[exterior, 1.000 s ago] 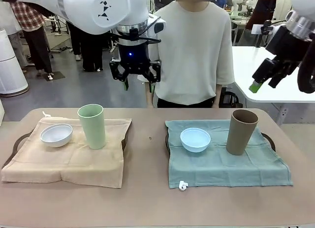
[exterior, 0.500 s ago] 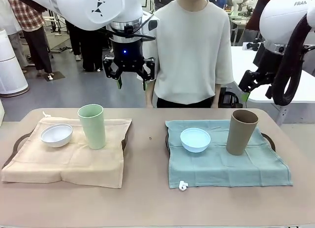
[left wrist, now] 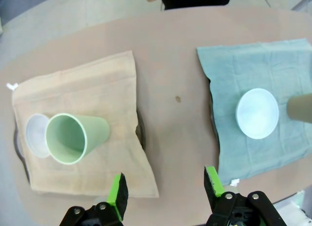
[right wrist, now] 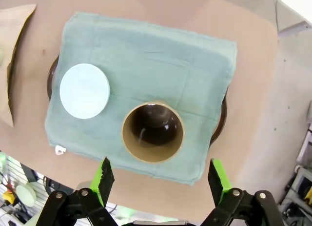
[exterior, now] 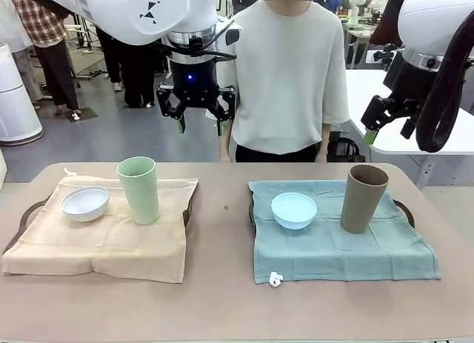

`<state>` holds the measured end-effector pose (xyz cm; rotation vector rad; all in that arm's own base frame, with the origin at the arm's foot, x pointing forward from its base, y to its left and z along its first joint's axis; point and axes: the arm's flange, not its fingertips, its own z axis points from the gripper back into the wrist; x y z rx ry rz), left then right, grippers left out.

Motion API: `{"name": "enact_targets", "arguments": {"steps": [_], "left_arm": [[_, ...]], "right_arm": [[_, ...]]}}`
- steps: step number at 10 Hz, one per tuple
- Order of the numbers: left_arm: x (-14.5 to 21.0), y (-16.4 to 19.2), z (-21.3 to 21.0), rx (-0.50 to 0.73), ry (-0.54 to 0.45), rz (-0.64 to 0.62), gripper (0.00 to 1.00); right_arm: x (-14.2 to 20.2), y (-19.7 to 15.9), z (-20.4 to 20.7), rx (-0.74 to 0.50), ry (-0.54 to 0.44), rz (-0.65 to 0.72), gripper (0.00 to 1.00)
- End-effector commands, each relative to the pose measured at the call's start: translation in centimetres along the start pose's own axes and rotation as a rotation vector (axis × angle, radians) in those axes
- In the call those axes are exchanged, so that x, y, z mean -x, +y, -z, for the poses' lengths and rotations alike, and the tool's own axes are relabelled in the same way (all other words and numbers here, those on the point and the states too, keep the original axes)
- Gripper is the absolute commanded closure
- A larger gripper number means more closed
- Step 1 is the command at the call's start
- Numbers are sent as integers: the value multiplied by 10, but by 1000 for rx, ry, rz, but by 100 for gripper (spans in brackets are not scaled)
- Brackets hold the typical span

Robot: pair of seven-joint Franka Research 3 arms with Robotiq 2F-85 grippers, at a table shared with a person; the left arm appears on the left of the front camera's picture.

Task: Set up a tray with a mat and arrange the tableware.
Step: Place the Picnic Bowl and Reusable plastic cup back onto the Handle tray in front of the human's position.

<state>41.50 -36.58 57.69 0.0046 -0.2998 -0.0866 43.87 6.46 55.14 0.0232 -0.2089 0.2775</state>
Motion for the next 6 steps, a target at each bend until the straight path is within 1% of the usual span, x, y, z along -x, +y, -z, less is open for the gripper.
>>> {"name": "enact_targets", "arguments": {"steps": [1, 6], "left_arm": [[-1, 3, -1, 0, -1, 0, 18], [-1, 3, -1, 0, -1, 0, 18]], "right_arm": [[1, -3, 2, 3, 3, -17, 0], [1, -3, 2, 3, 3, -17, 0]]}}
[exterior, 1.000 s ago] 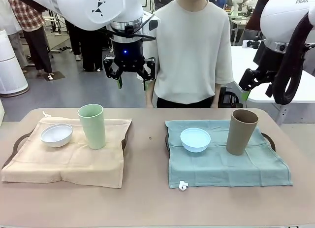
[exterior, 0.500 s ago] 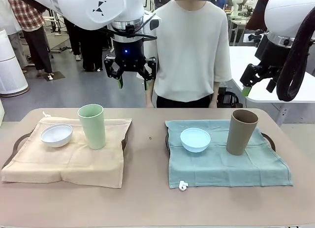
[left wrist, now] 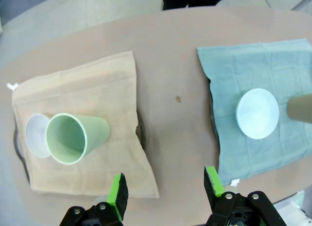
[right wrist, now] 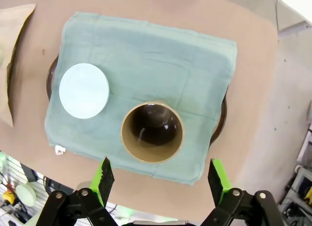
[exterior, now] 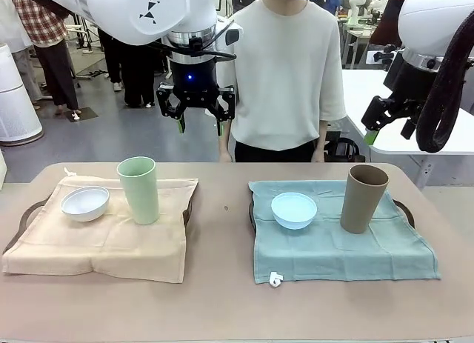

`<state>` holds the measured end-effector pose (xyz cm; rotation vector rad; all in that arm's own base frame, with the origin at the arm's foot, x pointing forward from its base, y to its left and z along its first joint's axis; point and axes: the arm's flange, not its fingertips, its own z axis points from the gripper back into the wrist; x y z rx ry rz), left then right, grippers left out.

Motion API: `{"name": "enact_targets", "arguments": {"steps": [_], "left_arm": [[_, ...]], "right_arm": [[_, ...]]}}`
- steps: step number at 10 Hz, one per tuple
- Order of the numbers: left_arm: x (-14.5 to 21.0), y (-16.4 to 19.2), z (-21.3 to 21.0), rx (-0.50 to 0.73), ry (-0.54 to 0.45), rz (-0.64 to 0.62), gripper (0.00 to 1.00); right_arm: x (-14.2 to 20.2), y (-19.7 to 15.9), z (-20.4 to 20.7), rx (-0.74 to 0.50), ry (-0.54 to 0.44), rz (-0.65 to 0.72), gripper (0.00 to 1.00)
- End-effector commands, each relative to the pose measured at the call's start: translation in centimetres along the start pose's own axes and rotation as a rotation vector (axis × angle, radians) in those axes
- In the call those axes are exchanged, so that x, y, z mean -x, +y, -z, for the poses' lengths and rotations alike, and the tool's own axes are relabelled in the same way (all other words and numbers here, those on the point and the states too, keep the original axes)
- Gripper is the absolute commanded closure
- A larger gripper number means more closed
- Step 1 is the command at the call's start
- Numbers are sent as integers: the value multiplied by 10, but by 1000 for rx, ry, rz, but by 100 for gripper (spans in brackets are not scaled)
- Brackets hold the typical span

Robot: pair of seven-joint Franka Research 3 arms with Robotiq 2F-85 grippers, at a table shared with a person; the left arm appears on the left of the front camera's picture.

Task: Set up a tray with a mat and arrange the tableware.
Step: Place the Picnic Bowl and Reusable plastic cup back onto the Handle tray in front of the human's position.

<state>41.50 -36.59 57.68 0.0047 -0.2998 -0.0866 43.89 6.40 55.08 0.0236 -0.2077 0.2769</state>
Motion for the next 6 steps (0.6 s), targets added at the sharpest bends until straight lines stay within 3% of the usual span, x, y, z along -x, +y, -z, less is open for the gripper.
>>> {"name": "enact_targets", "arguments": {"steps": [1, 2, 4, 6], "left_arm": [[-1, 3, -1, 0, -1, 0, 18], [0, 0, 0, 0, 0, 0, 18], [9, 71, 1, 121, 92, -54, 18], [18, 158, -6, 135, 147, -149, 18]], "right_arm": [[0, 0, 0, 0, 0, 0, 0], [11, 7, 1, 12, 37, 47, 0], [34, -7, 12, -6, 75, 123, 0], [52, -16, 10, -10, 81, 142, 0]]}}
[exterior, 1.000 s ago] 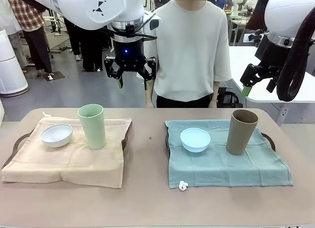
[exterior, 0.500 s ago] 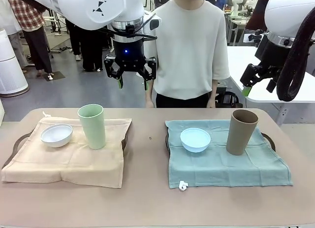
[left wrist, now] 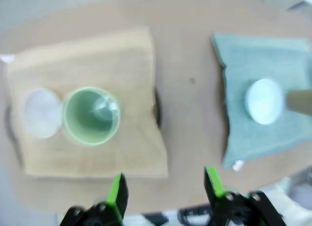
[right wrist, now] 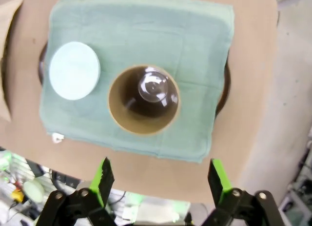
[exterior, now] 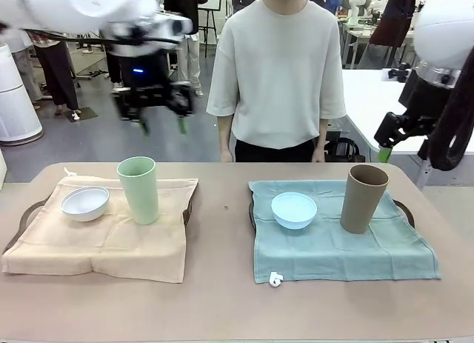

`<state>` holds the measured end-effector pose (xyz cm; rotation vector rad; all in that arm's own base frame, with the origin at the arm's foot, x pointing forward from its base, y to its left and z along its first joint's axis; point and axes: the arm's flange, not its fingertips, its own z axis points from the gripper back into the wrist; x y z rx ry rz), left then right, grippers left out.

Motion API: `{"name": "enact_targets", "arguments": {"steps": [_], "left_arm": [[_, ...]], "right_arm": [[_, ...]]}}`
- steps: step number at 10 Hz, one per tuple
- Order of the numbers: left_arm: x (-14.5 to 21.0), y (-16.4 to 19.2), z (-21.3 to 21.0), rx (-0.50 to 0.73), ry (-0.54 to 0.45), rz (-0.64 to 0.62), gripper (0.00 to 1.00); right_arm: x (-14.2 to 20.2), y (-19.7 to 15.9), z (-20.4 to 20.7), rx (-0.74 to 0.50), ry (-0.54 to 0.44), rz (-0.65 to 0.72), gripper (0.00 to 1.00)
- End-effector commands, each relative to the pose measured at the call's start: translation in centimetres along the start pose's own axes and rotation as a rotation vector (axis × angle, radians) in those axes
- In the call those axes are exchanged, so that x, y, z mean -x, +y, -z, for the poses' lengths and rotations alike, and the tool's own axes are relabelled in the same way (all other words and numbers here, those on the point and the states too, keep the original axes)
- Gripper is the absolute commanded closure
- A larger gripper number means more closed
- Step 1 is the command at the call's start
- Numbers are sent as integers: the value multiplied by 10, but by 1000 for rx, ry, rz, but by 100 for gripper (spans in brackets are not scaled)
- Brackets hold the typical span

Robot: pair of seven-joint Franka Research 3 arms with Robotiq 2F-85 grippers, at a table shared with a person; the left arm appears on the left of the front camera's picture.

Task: Set up a tray with a mat and arrange the tableware.
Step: Place the Picnic Bowl and Reusable plastic cup back onto the Handle tray in front of the human's position.

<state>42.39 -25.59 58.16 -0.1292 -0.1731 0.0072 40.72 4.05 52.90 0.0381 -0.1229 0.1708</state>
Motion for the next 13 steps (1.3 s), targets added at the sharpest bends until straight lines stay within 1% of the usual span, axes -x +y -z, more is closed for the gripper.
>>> {"name": "enact_targets", "arguments": {"steps": [1, 2, 3, 4, 5, 6, 8, 9, 10, 11, 12, 13], "left_arm": [[17, 86, -14, 13, 37, -71, 18], [17, 116, -16, -22, 52, -77, 18], [16, 148, -20, -51, 73, -107, 18], [11, 172, -19, -52, 74, -176, 18], [11, 180, -19, -60, 63, -192, 18], [14, 167, -23, -33, 71, -153, 18], [14, 167, -23, -33, 71, -153, 18], [13, 180, -21, -42, 73, -181, 18], [6, 204, -30, 60, 129, -169, 18], [8, 228, -36, 170, 187, -111, 18], [13, 260, -42, 284, 211, -77, 18], [22, 288, -44, 406, 213, -88, 18]], "right_arm": [[21, -20, -5, 2, 7, 72, 0], [29, -47, -9, -2, 1, 125, 0], [38, -78, -15, -36, -7, 178, 0], [43, -100, -19, -63, -23, 197, 0], [44, -106, -22, -56, -30, 190, 0], [39, -85, -18, -46, -13, 181, 0], [39, -85, -18, -46, -13, 181, 0], [45, -102, -21, -53, -23, 197, 0], [48, -125, -25, -159, -25, 194, 0], [60, -157, -27, -288, -32, 209, 0], [72, -180, -28, -398, -51, 225, 0], [88, -204, -28, -508, -86, 236, 0]]}}
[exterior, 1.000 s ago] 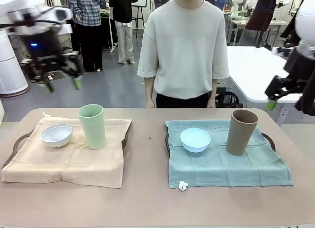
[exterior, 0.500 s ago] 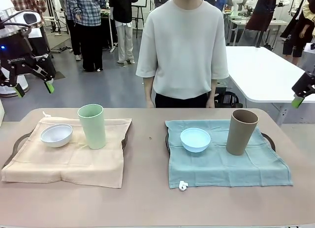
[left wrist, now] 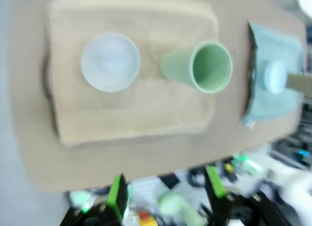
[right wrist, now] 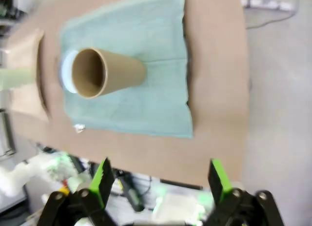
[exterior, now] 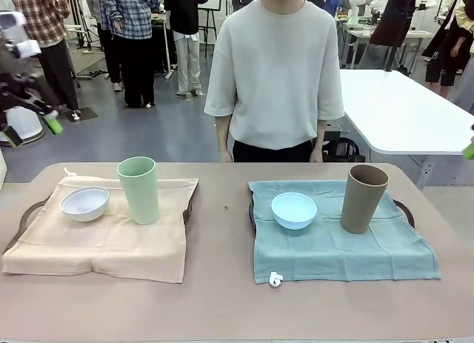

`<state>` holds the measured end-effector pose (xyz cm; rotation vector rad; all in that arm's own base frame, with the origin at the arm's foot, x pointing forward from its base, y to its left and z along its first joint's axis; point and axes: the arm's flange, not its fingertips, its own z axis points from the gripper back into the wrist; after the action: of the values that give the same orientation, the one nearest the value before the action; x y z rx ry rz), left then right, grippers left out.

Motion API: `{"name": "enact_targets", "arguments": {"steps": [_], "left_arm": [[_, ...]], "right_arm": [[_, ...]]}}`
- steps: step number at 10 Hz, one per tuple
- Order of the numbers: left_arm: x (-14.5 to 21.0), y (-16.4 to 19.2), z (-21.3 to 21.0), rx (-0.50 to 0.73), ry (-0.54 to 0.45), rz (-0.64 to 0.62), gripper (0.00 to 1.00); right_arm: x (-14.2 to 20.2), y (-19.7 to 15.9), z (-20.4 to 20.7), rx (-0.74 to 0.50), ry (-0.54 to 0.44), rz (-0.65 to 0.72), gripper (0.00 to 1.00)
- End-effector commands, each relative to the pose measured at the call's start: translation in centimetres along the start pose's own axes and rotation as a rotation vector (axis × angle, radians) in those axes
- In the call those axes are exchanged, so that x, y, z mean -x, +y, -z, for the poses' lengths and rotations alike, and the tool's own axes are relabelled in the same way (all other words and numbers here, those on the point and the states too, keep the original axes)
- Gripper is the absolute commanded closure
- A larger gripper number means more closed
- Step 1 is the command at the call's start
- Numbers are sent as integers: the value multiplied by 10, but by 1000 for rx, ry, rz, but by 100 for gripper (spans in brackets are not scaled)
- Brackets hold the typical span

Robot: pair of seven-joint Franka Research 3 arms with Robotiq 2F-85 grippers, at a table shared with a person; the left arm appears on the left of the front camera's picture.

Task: Set up a tray with a mat and arrange the tableware.
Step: Place the Picnic Bowl and Reusable plastic cup back onto the Handle tray in front of the human's position.

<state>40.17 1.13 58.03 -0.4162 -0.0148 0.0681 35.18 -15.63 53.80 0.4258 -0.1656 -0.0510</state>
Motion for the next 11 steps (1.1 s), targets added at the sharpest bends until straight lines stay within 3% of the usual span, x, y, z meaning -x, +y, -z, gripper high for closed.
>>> {"name": "enact_targets", "arguments": {"steps": [1, 3, 7, 11], "left_arm": [[14, 42, -20, 241, 44, -18, 18], [26, 69, -21, 408, 16, -72, 18], [70, 154, -32, 652, -122, -241, 18], [86, 167, -27, 742, -172, -344, 18]], "right_arm": [[6, -42, -17, -277, -17, 28, 0], [18, -74, -26, -459, -48, 42, 0], [53, -144, -45, -644, -143, 122, 0], [77, -175, -55, -734, -212, 164, 0]]}}
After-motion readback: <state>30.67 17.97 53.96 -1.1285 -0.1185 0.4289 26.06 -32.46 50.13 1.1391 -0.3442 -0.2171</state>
